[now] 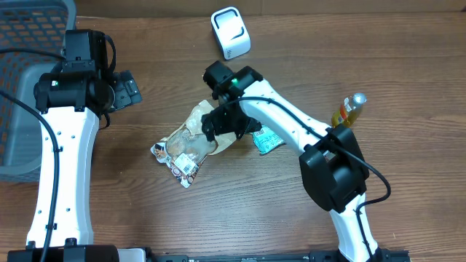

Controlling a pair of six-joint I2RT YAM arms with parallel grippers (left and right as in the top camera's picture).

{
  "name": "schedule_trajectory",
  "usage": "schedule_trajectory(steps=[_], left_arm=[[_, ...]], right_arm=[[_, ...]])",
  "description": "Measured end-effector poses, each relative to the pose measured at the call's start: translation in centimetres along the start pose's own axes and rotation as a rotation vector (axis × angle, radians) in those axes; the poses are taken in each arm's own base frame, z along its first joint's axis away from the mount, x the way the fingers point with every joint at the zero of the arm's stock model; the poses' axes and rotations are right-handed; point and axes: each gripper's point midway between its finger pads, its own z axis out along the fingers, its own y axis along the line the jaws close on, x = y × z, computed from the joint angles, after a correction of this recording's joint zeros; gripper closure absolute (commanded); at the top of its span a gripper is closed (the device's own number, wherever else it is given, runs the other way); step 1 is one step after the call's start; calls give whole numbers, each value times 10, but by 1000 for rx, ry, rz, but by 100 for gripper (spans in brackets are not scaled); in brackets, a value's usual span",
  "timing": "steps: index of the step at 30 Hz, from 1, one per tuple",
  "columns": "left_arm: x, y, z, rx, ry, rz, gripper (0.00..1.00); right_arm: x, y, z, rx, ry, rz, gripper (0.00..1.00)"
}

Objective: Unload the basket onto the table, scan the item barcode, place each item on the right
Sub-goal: 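Hold the PanTree bag lifted at its top edge with the right gripper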

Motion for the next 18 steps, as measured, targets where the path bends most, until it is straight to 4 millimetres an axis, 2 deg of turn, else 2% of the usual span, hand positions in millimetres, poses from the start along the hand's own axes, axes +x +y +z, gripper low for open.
schedule_trajectory(steps=[9,18], left_arm=[[0,0,0,0,0,0,0],[0,0,0,0,0,0,1]], right_arm=[[-24,7,-2,-38,-95,-13,0],[-27,8,-2,-42,-105,-14,0]])
